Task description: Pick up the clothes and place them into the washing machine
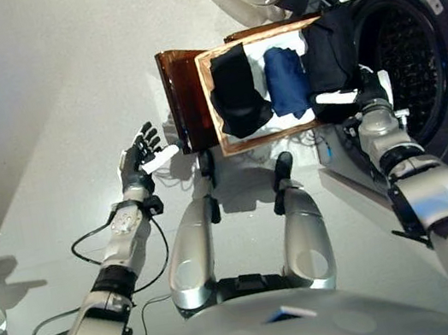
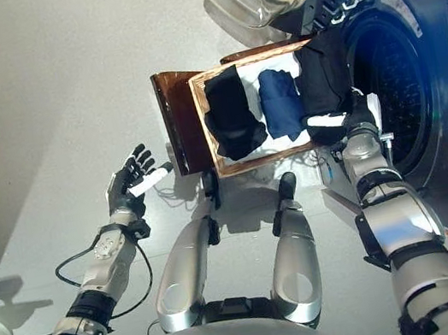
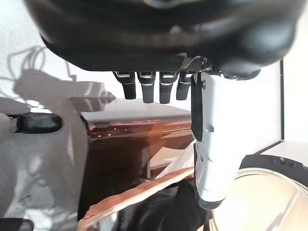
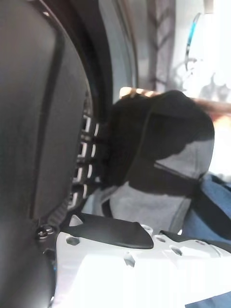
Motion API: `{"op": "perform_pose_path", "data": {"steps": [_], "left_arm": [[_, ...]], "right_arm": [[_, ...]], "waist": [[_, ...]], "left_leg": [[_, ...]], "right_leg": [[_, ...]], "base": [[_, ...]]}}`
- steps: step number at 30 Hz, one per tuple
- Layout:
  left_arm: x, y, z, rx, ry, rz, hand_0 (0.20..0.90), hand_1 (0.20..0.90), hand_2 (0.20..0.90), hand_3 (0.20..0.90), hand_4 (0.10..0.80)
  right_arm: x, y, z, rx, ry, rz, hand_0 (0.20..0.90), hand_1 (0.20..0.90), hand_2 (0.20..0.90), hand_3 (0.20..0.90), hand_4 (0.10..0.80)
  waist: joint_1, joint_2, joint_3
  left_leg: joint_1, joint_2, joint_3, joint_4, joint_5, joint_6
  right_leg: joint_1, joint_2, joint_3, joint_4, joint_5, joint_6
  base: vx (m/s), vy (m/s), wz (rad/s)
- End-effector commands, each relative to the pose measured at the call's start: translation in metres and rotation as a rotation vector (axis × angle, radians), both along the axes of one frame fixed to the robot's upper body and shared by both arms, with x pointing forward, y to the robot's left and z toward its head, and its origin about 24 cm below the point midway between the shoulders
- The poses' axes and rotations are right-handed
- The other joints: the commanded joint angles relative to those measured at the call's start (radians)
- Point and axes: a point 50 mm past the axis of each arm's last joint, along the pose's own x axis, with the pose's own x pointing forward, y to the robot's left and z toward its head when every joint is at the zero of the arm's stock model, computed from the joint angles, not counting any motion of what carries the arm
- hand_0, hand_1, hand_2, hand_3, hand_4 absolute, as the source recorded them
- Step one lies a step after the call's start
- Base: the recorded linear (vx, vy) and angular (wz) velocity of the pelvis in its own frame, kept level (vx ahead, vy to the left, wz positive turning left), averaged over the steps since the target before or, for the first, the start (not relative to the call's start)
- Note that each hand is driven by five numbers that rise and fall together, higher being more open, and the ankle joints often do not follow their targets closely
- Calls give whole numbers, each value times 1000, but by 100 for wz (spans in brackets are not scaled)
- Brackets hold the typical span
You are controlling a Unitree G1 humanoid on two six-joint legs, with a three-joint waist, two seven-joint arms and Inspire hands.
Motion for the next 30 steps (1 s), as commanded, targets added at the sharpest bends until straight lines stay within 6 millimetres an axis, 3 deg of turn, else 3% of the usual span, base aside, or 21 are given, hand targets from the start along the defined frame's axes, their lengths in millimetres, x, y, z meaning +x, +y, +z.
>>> {"op": "perform_pose_path", "data": {"steps": [1, 5, 16, 25, 27, 30], "left_arm": [[4, 11, 15, 17, -92, 62, 900, 900, 900, 900, 800], [7, 14, 20, 22, -108, 89, 900, 900, 900, 900, 800], [3, 22, 23, 10, -120, 148, 900, 900, 900, 900, 800], [6, 18, 24, 20, -122, 114, 900, 900, 900, 900, 800], [7, 20, 26, 23, -130, 123, 900, 900, 900, 900, 800], [8, 21, 29, 19, -143, 123, 900, 900, 900, 900, 800]], "right_arm": [[5, 9, 7, -74, -52, 40, 900, 900, 900, 900, 800], [12, 13, 18, -137, -85, 72, 900, 900, 900, 900, 800], [27, 15, 49, -196, -187, 56, 900, 900, 900, 900, 800], [30, 25, 40, -187, -108, 143, 900, 900, 900, 900, 800], [32, 26, 43, -173, -119, 160, 900, 900, 900, 900, 800], [32, 24, 44, -180, -117, 153, 900, 900, 900, 900, 800]], "waist": [[3, -58, -58], [-8, -62, -43], [-9, -68, -33], [4, -58, -36], [12, -55, -32], [17, -50, -31]], "left_leg": [[-16, 37, 6, 253, -214, -80], [-68, 54, -5, 372, -272, -82], [-166, 80, -22, 535, -342, -83], [-229, 74, -41, 593, -357, -78], [-248, 78, -47, 635, -396, -78], [-265, 76, -49, 648, -399, -76]], "right_leg": [[10, -14, 26, 3, 53, 13], [-54, -8, 34, 138, -7, 1], [-155, 5, 45, 310, -88, -28], [-212, 0, 39, 380, -124, -42], [-232, 2, 43, 425, -163, -41], [-249, 0, 41, 437, -166, -42]], "base": [[-20, -34, -5], [-41, -16, -10], [-26, -24, -2], [-25, -19, 4], [31, -42, 6], [-3, -13, 8]]}}
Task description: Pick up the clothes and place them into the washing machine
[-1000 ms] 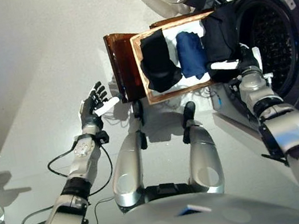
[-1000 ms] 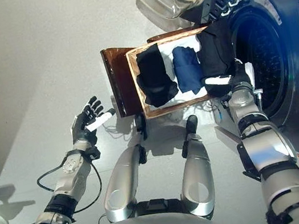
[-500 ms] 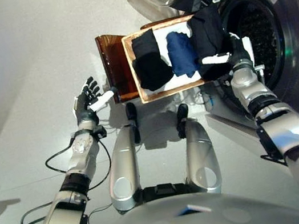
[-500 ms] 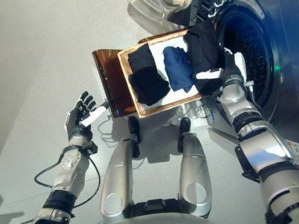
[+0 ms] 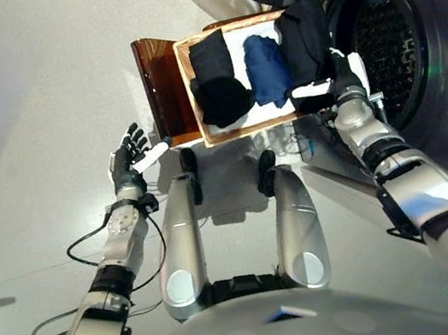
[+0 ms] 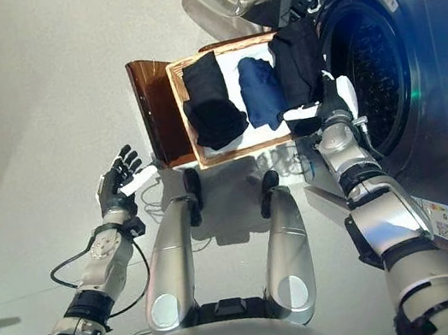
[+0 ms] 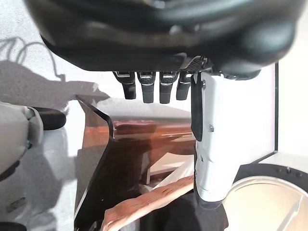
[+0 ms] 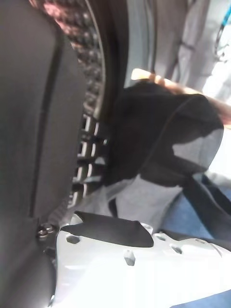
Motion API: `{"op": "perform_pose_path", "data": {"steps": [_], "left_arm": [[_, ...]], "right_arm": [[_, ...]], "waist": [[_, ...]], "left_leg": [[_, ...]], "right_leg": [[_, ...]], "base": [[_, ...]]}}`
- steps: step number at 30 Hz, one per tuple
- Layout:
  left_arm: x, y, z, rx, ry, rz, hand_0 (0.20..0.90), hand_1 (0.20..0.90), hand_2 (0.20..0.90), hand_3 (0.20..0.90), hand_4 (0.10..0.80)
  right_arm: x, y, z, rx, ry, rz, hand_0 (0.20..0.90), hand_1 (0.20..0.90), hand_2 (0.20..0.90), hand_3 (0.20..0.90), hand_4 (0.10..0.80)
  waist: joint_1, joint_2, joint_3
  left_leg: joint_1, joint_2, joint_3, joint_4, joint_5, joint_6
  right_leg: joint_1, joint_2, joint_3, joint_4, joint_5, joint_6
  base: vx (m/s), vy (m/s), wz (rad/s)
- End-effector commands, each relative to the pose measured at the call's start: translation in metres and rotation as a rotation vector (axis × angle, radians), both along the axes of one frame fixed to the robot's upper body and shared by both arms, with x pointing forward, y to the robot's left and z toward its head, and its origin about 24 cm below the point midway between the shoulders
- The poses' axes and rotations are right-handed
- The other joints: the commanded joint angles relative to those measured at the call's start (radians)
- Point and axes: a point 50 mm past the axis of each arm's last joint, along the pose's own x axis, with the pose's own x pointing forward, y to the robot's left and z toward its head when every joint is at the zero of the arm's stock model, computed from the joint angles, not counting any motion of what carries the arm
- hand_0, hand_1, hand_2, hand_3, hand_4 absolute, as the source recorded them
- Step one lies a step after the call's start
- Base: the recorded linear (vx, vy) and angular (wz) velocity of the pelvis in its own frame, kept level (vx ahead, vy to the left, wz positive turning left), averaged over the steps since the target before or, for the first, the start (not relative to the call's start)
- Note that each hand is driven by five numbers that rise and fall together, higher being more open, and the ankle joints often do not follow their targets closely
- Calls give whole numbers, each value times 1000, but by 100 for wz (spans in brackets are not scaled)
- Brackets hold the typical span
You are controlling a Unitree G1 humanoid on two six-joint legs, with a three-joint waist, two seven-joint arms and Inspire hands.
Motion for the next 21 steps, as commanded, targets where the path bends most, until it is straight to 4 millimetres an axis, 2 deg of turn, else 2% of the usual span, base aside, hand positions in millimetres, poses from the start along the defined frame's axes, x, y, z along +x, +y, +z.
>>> {"op": "perform_pose_path", "data": {"steps": [1, 4, 5, 6, 8, 21], "left_arm": [[9, 9, 29, 7, -156, 12, 900, 900, 900, 900, 800], [9, 7, 28, 10, -153, -5, 900, 900, 900, 900, 800], [9, 6, 30, 10, -163, -18, 900, 900, 900, 900, 800], [10, 5, 31, 14, -164, -29, 900, 900, 900, 900, 800], [10, 5, 32, 15, -167, -38, 900, 900, 900, 900, 800], [13, 3, 31, 20, -159, -50, 900, 900, 900, 900, 800]], "right_arm": [[8, -20, 28, -29, -94, -23, 900, 900, 900, 900, 800], [9, -27, 33, -32, -88, -56, 900, 900, 900, 900, 800], [8, -30, 33, -41, -74, -63, 807, 807, 807, 807, 733], [9, -32, 36, -50, -71, -65, 543, 543, 543, 543, 545], [9, -36, 38, -62, -57, -69, 200, 200, 200, 200, 300], [7, -43, 38, -73, -46, -84, 200, 200, 200, 200, 300]], "waist": [[40, 29, -30], [51, 37, -34], [55, 39, -34], [59, 41, -35], [63, 43, -37], [57, 34, -50]], "left_leg": [[26, 36, -24, 117, -177, -55], [11, 31, -22, 126, -178, -50], [4, 29, -22, 133, -180, -49], [-1, 27, -23, 140, -182, -48], [-10, 24, -28, 157, -189, -46], [0, 22, -28, 158, -198, -43]], "right_leg": [[-2, 4, -3, -16, 26, 8], [-20, -1, -2, -8, 24, 9], [-25, -3, 0, -1, 20, 9], [-31, -6, 0, 9, 15, 8], [-40, -9, 1, 28, 5, 6], [-35, -11, 6, 35, -5, -1]], "base": [[-35, 4, 4], [-13, 3, 0], [-21, 10, 3], [-22, 6, 3], [-6, 3, 2], [0, 2, 1]]}}
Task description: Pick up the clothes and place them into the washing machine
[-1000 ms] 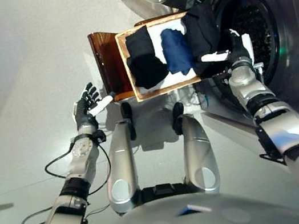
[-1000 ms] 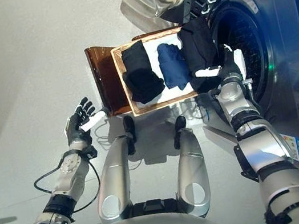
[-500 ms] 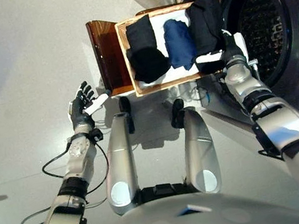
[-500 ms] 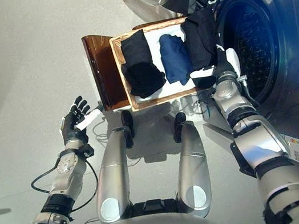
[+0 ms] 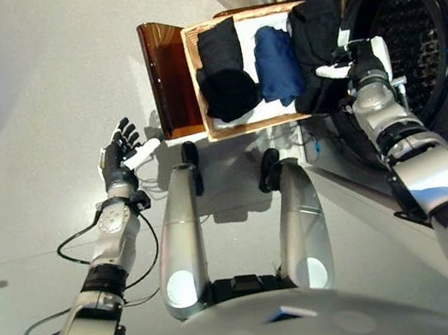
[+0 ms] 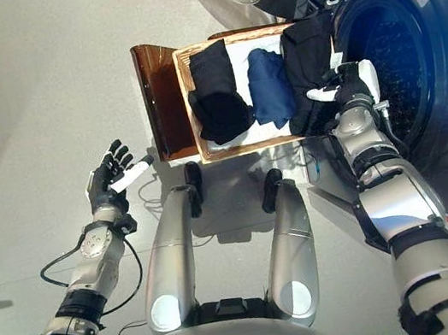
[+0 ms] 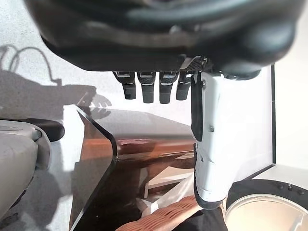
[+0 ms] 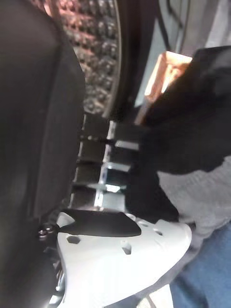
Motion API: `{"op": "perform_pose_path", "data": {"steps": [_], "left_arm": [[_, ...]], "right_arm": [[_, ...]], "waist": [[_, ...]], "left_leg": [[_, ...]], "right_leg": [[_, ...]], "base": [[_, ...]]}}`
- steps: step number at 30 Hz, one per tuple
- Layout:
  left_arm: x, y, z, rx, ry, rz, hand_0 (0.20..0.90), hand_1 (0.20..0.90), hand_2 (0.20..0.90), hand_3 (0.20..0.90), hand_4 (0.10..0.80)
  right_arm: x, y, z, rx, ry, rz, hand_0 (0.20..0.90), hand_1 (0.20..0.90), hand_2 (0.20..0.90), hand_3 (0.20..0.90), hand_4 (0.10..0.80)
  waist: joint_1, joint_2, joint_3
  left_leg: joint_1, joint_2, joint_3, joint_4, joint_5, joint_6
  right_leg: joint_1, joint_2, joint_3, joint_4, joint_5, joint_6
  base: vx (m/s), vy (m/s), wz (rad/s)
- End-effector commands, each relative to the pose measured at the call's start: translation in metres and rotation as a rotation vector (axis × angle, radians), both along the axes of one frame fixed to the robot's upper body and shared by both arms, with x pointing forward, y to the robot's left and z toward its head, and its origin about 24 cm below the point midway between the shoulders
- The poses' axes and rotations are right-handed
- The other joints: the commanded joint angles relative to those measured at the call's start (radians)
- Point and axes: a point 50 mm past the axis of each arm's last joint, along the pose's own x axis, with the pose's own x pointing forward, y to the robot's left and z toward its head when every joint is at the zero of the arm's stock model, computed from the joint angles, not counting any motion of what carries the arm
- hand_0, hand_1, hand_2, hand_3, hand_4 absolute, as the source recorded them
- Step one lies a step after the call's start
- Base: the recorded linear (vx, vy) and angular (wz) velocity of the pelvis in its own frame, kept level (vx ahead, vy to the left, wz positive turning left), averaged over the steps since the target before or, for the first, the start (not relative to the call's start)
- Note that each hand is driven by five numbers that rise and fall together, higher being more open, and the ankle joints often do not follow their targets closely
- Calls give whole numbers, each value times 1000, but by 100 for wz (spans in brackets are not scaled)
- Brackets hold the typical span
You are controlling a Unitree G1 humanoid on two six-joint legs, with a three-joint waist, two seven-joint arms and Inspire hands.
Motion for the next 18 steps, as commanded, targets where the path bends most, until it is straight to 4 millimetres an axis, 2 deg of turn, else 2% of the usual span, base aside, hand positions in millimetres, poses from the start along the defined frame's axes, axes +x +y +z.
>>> {"op": "perform_pose_path", "data": {"steps": [1, 10, 12, 13, 18], "left_arm": [[7, -6, 21, 4, -122, -38, 900, 900, 900, 900, 800], [4, 0, 15, 7, -96, -16, 900, 900, 900, 900, 800], [3, 3, 14, 10, -87, -8, 900, 900, 900, 900, 800], [3, 4, 13, 13, -84, -5, 900, 900, 900, 900, 800], [2, 5, 10, 12, -75, -1, 900, 900, 900, 900, 800]], "right_arm": [[0, -17, 17, -53, -52, -23, 200, 200, 200, 200, 300], [-10, -27, 6, 35, -64, -91, 200, 200, 200, 200, 300], [-12, -28, 4, 54, -68, -103, 200, 200, 200, 200, 300], [-14, -30, 2, 66, -71, -117, 200, 200, 200, 200, 300], [-18, -32, -1, 108, -100, -137, 200, 200, 200, 200, 300]], "waist": [[9, 30, -48], [-3, 25, -53], [-8, 22, -53], [-15, 20, -57], [-24, 23, -63]], "left_leg": [[75, 25, -17, 92, -187, -38], [127, 26, -2, 10, -158, -41], [150, 27, 8, -34, -140, -44], [163, 21, 20, -92, -89, -43], [225, 14, 37, -186, -45, -50]], "right_leg": [[46, -2, 6, -55, 29, 13], [81, 3, 9, -120, 66, 23], [100, 7, 12, -166, 88, 27], [109, 6, 14, -226, 138, 27], [158, 8, 19, -303, 170, 35]], "base": [[0, 0, 0], [0, 0, 0], [-27, -7, -5], [-69, -2, -5], [8, 1, -8]]}}
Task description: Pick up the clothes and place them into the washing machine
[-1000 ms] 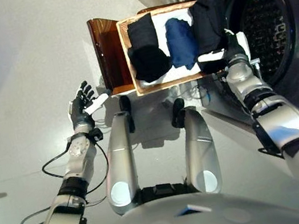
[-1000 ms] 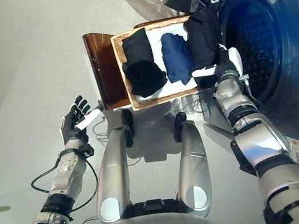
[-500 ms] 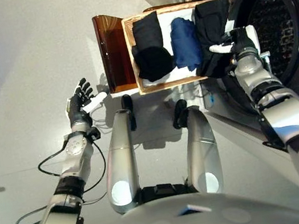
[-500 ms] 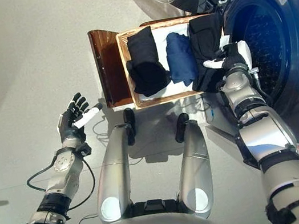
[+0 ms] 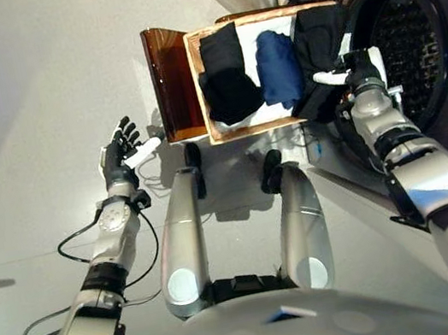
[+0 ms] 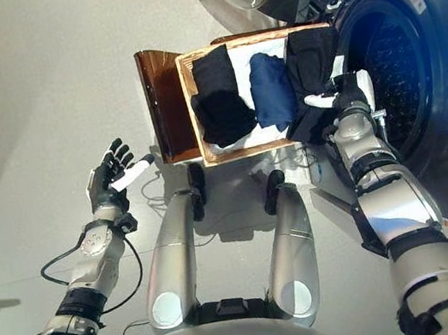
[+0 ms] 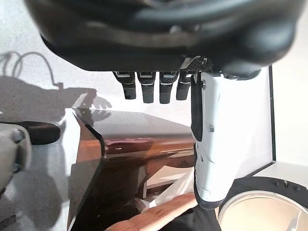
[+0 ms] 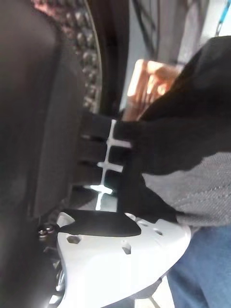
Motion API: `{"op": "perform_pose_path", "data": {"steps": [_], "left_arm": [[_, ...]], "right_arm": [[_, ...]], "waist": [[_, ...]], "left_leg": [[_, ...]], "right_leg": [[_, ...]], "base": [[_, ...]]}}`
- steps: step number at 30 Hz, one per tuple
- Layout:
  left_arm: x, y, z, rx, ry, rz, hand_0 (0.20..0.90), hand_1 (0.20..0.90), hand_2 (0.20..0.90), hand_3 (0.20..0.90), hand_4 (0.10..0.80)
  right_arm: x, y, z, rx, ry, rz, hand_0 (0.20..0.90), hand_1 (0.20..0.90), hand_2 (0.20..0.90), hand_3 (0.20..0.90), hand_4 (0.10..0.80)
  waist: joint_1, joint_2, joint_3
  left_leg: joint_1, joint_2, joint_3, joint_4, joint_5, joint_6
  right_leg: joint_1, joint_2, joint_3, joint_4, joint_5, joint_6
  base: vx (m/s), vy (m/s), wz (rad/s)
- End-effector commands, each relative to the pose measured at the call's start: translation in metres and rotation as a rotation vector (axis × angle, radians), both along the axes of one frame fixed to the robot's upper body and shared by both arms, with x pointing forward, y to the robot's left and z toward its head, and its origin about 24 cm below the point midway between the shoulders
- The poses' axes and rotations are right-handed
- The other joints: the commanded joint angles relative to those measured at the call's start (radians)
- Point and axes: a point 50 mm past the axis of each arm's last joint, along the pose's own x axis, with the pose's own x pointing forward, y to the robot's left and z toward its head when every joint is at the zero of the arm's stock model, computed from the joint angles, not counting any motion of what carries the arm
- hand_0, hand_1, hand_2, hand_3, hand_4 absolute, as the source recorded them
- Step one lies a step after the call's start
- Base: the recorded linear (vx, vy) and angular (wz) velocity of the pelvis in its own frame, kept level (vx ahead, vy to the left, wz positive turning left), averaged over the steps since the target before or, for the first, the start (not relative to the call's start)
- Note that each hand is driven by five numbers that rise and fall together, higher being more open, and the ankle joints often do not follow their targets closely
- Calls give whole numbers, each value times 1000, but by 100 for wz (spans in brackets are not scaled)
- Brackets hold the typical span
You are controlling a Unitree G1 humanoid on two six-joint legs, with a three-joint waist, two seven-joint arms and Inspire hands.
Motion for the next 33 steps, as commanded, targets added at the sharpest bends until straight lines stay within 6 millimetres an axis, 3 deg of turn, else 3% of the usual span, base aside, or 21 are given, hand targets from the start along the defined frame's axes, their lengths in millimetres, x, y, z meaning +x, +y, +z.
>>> {"op": "perform_pose_path", "data": {"steps": [1, 13, 24, 25, 26, 33], "left_arm": [[1, 5, 10, 10, -79, 6, 900, 900, 900, 900, 800], [-6, 5, 1, -23, -57, 23, 900, 900, 900, 900, 800], [-7, -15, -12, -103, -16, 36, 900, 900, 900, 900, 800], [-6, -15, -12, -103, -17, 36, 900, 900, 900, 900, 800], [-4, -20, -12, -126, -20, 34, 900, 900, 900, 900, 800], [-2, -28, -12, -170, -18, 38, 900, 900, 900, 900, 800]], "right_arm": [[-9, -29, 13, -2, -96, -90, 200, 200, 200, 200, 300], [-18, -17, 4, 186, -243, -56, 200, 200, 200, 200, 300], [-46, 24, -50, 1074, -587, -386, 200, 200, 200, 200, 300], [-46, 24, -50, 1075, -588, -386, 200, 200, 200, 200, 300], [-51, 30, -62, 1211, -619, -477, 200, 200, 200, 200, 300], [-52, 29, -67, 1282, -645, -561, 200, 200, 200, 200, 300]], "waist": [[-20, 19, -60], [-53, 28, -100], [-80, 46, -129], [-79, 46, -130], [-79, 55, -131], [-75, 77, -130]], "left_leg": [[114, 15, 0, -27, -99, -49], [282, -4, 33, -277, 5, -61], [366, -4, 45, -390, 41, -72], [364, -5, 46, -392, 47, -72], [369, -7, 41, -393, 41, -74], [363, -12, 42, -397, 50, -76]], "right_leg": [[81, 3, 7, -170, 116, 16], [206, 8, 24, -367, 199, 31], [269, 2, 26, -450, 229, 46], [267, 1, 26, -454, 235, 46], [274, -2, 25, -453, 226, 47], [271, -10, 24, -458, 233, 48]], "base": [[33, -7, -6], [36, -10, -9], [26, 0, -5], [26, 18, -5], [0, 0, 0], [10, 5, 2]]}}
